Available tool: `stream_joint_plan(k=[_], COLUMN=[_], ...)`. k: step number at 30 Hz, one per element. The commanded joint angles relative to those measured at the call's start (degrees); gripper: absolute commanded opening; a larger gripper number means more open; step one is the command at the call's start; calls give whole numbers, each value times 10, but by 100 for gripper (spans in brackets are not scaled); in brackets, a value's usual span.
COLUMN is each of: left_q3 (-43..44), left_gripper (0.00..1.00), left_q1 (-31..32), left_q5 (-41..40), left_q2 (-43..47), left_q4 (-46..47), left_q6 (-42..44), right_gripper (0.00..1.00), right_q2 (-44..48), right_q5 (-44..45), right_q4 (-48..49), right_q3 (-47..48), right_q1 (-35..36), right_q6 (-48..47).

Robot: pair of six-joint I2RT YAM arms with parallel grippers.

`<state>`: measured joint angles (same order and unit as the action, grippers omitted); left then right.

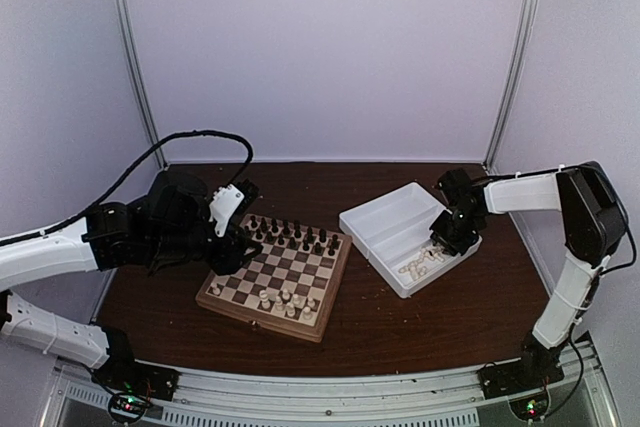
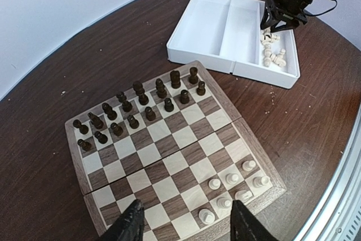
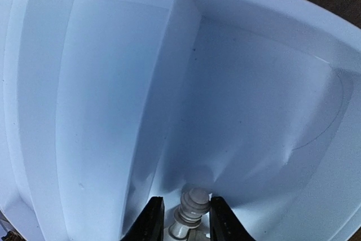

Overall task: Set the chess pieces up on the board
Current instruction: Pick up the chess piece from the storage box.

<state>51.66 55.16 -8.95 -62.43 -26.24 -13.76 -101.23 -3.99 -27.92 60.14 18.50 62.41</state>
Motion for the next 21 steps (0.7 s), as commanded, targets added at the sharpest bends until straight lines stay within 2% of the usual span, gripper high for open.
stream_joint_plan(k=[1,8,15,21], left_q3=[-8,-8,-2,7], left_gripper=[52,52,52,52], left_q1=[-5,-5,-5,-5], left_q5=[-10,-10,-2,3], left_q2=[12,11,11,7], left_q4=[15,14,11,8], left_q6=[9,10,12,13], right_gripper=[29,18,15,14], right_q2=[-17,6,50,119], right_q5=[16,30,43,41], right_q4=[3,-7,-4,94], right_q3=[9,7,2,-56], right_q1=[-4,-4,-4,-4], right_q6=[7,0,-60,-154])
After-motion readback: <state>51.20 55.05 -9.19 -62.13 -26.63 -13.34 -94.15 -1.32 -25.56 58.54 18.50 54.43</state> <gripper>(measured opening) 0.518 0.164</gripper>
